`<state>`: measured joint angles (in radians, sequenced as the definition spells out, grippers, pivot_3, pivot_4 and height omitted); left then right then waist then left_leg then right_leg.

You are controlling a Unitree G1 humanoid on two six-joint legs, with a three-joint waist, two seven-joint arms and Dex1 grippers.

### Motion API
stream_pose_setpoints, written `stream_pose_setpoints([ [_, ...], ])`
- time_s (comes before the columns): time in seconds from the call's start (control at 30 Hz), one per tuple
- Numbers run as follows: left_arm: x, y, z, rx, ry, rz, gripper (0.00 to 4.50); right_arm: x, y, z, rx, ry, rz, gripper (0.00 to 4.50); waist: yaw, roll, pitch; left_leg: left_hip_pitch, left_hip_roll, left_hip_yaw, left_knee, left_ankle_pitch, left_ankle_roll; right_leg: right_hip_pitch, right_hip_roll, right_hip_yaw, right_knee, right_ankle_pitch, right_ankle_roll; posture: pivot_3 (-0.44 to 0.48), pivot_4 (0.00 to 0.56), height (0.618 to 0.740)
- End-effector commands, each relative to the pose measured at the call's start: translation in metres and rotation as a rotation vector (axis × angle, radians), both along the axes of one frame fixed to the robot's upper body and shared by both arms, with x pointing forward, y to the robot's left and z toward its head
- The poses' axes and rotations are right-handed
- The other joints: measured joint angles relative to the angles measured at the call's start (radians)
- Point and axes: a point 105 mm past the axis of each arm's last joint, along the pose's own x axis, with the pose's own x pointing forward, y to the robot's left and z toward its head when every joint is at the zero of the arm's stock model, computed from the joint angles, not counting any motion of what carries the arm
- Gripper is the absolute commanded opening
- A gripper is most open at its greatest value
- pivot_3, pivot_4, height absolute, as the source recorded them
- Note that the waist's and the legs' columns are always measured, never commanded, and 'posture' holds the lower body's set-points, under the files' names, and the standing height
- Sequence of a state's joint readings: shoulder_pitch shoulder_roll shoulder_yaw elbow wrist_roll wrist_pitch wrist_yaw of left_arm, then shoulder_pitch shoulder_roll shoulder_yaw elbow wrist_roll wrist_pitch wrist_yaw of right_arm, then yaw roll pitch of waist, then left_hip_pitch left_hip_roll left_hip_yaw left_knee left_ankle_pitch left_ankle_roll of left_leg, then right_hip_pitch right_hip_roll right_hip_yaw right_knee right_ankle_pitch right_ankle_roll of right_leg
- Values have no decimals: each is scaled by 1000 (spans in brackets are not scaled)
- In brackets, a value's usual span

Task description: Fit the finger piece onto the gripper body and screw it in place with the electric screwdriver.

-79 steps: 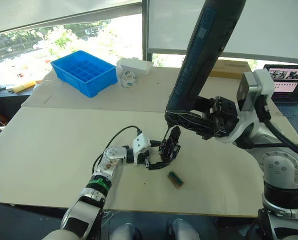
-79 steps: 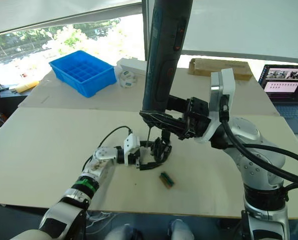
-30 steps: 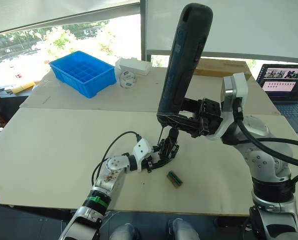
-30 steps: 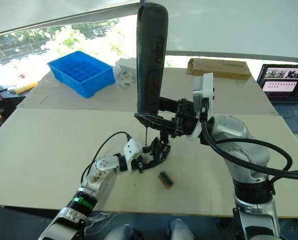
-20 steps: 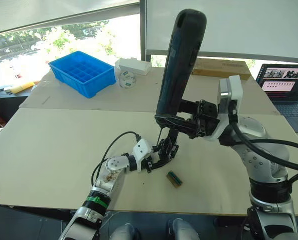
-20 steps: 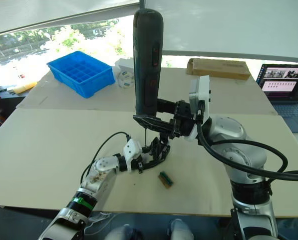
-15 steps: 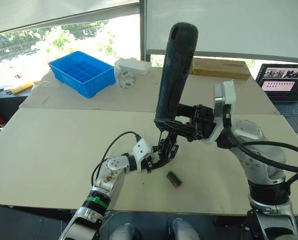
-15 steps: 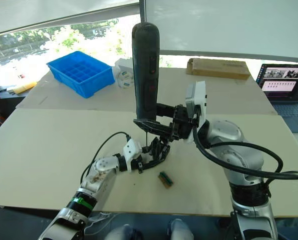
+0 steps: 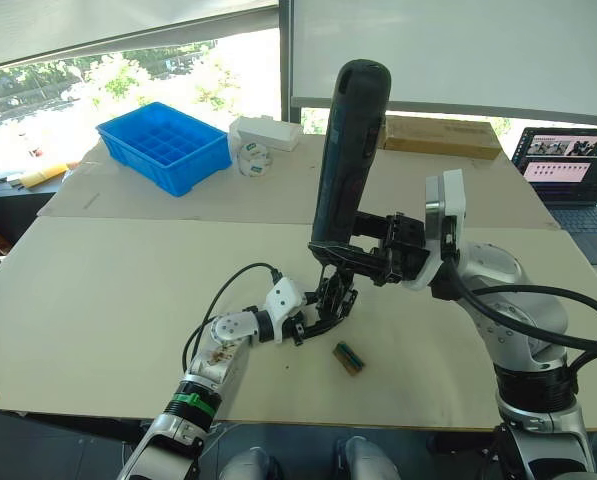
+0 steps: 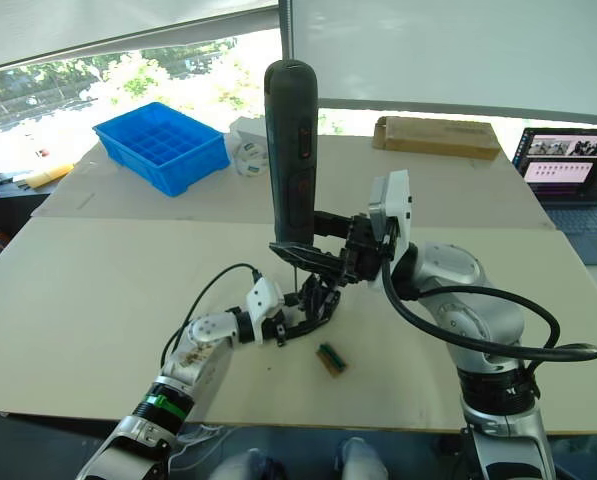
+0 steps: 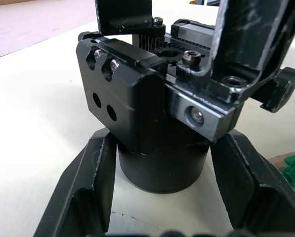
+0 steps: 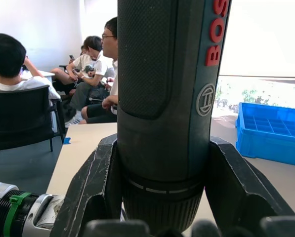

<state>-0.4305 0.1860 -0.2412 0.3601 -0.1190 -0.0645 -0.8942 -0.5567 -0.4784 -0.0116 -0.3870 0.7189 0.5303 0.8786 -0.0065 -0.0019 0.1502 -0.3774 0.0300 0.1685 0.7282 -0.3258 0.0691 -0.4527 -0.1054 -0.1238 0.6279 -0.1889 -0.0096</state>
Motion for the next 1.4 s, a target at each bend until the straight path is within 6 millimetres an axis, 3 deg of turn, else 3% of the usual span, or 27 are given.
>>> stream_pose_setpoints([
  [0.03, -7, 1, -18, 38, 54, -10, 2274, -7, -1, 13, 33, -83, 11, 1911, -1, 0, 0, 0, 0, 0, 0, 0, 0, 0, 0, 0, 0, 0, 0, 0, 150, 740],
  [1.4, -11, 1, -21, 49, 79, -10, 2274, -4, 2, 1, 9, -82, 8, 1911, -5, 0, 0, 1, 0, 0, 0, 0, 0, 0, 0, 0, 0, 0, 0, 0, 150, 740],
])
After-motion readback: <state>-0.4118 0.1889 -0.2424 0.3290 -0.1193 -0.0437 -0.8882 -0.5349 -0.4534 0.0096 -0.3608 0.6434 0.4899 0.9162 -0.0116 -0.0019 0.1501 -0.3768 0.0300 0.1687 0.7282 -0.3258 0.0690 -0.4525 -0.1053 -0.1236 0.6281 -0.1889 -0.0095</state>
